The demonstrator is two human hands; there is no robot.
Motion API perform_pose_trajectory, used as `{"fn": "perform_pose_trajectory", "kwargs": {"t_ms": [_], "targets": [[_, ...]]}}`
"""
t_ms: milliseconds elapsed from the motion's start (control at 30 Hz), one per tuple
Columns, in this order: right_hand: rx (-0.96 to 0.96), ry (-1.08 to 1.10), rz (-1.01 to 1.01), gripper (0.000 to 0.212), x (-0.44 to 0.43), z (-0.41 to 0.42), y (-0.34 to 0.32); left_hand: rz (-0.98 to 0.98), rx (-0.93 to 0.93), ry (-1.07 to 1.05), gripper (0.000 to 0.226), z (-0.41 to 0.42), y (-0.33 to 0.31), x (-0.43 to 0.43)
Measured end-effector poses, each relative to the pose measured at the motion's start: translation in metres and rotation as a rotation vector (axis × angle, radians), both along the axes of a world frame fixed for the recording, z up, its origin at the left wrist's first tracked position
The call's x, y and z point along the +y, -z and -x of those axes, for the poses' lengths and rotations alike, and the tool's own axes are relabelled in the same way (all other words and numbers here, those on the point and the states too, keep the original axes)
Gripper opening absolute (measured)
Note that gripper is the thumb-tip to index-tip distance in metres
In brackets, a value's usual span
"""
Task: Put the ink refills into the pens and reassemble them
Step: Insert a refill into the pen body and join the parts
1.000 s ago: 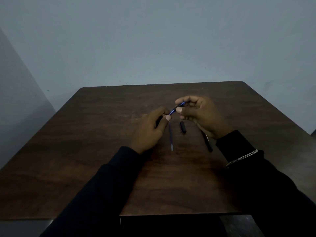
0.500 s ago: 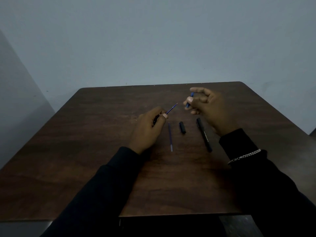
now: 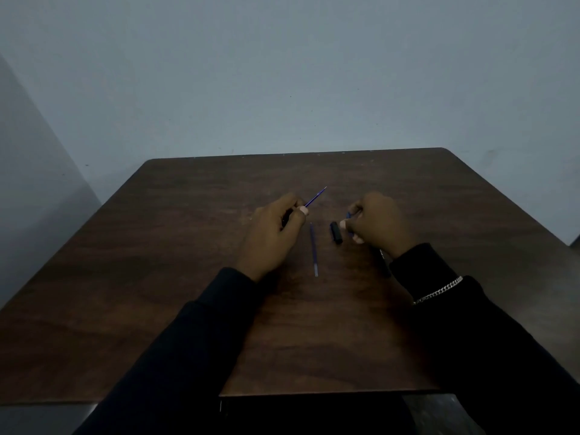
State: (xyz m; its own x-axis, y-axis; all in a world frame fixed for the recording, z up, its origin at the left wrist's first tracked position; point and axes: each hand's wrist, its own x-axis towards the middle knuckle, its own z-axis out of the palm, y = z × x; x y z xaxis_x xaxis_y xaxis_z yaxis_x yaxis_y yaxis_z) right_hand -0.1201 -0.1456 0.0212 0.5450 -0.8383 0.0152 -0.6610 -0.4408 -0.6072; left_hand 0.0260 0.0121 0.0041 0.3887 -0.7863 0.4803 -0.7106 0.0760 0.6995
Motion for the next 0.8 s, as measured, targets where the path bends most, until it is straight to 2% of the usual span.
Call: {"fn": "perform_pose_trajectory", "kwargs": {"t_ms": [467, 600, 800], "targets": [[0.137, 0.006, 0.036, 0.011, 0.016, -0.008, -0.002, -0.001, -0.009, -0.004, 0.023, 0.003, -0.002, 0.002], [0.175, 0.021, 0.086, 0.027, 0.019, -0.006, -0.002, 0.006, -0.006, 0.001, 0.023, 0.002, -0.002, 0.002], [0.205, 0.03, 0.094, 0.032, 0.023, -0.01, -0.004, 0.0, -0.002, -0.005, 0.023, 0.001, -0.001, 0.001]]}}
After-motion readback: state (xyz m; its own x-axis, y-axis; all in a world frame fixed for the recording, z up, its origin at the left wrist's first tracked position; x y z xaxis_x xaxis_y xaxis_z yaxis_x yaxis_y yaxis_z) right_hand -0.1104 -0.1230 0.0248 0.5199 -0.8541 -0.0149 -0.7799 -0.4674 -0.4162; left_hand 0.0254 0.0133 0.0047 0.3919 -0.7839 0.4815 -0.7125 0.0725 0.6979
